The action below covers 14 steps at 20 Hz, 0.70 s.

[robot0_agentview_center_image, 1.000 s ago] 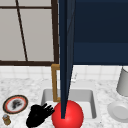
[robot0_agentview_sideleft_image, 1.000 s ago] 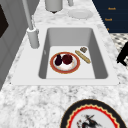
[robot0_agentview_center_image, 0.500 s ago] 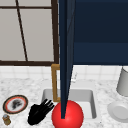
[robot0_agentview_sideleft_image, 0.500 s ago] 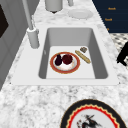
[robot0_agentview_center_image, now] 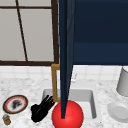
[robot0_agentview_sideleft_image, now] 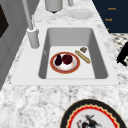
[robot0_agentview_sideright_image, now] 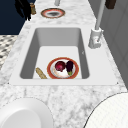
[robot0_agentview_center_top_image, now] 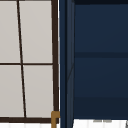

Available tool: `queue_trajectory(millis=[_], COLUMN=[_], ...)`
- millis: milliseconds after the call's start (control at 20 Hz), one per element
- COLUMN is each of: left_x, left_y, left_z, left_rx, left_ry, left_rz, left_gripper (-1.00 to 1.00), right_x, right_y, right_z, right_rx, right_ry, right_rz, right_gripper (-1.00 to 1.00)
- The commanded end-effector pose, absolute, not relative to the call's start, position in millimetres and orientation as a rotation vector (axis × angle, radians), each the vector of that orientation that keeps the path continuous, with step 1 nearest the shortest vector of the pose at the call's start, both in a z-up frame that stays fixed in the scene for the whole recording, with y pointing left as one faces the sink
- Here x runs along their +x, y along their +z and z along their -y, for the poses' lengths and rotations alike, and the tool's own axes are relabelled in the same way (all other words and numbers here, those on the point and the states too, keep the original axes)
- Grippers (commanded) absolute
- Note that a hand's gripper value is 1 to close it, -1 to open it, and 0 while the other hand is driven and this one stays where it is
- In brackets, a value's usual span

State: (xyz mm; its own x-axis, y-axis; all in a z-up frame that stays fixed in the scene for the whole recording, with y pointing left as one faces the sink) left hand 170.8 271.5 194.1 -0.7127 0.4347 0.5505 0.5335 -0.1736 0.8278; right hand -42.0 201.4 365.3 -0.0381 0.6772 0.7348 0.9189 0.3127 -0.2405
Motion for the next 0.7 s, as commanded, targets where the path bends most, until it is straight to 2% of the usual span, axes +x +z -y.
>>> queue_trajectory(millis=[0,650], left_x=[171,171], left_y=[194,194], left_z=[-272,-272], left_rx=[-1.158,-1.158], left_ry=[-2.047,-2.047], left_rz=[1.97,1.97], left_gripper=[0.0,0.0], right_x=[-38,-20], right_y=[362,355], right_z=[-194,-161], right_rx=[-1.483,-1.404], right_ry=[-0.241,-0.041], right_rz=[1.697,1.694], right_gripper=[-1.0,-1.0])
